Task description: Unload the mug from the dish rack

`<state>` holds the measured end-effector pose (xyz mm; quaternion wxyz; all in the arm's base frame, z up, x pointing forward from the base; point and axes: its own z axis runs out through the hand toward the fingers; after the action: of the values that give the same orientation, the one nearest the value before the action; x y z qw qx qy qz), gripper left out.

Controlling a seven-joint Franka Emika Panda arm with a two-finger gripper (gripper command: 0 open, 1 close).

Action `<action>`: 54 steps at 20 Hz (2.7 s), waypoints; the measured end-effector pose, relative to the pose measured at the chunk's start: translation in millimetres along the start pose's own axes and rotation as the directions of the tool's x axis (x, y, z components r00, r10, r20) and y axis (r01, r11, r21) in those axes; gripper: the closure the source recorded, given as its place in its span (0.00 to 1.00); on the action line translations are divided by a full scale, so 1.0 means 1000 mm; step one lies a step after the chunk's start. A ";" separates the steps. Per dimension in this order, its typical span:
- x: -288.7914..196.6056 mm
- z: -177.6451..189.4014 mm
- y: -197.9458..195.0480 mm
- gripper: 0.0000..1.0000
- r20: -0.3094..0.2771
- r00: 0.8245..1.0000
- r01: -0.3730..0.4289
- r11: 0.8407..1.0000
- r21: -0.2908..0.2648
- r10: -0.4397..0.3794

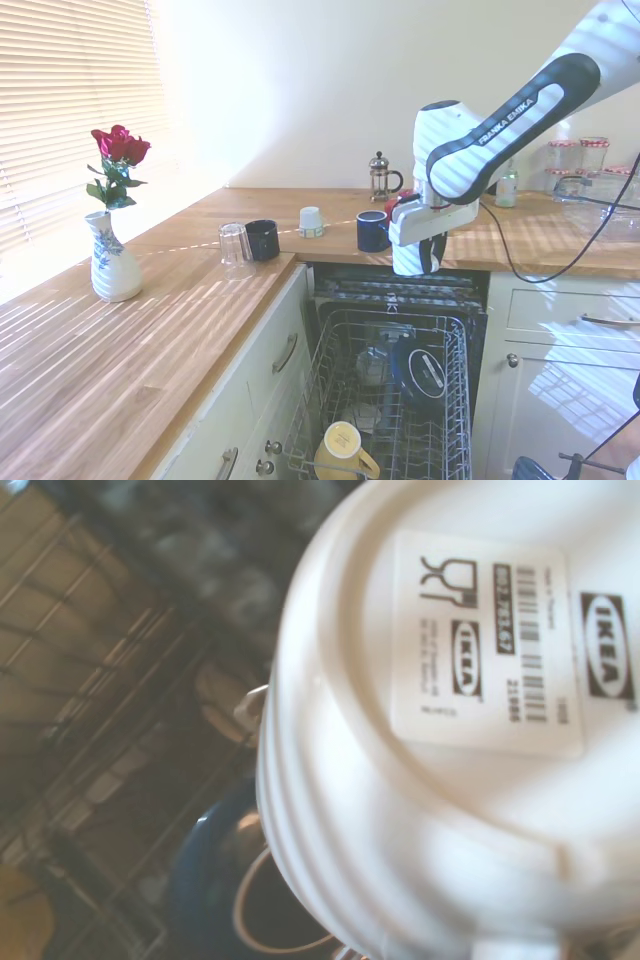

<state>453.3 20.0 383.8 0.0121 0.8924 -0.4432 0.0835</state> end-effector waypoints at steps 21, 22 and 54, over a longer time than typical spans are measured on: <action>0.153 0.041 -0.014 1.00 0.091 0.996 -0.005 0.993 -0.114 0.016; 0.155 0.042 -0.016 1.00 0.093 0.996 -0.002 0.993 -0.116 0.013; 0.124 0.019 -0.026 0.00 0.131 0.991 -0.015 0.990 -0.142 0.034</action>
<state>550.2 -64.2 385.9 0.0444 0.8873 -0.4590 -0.0078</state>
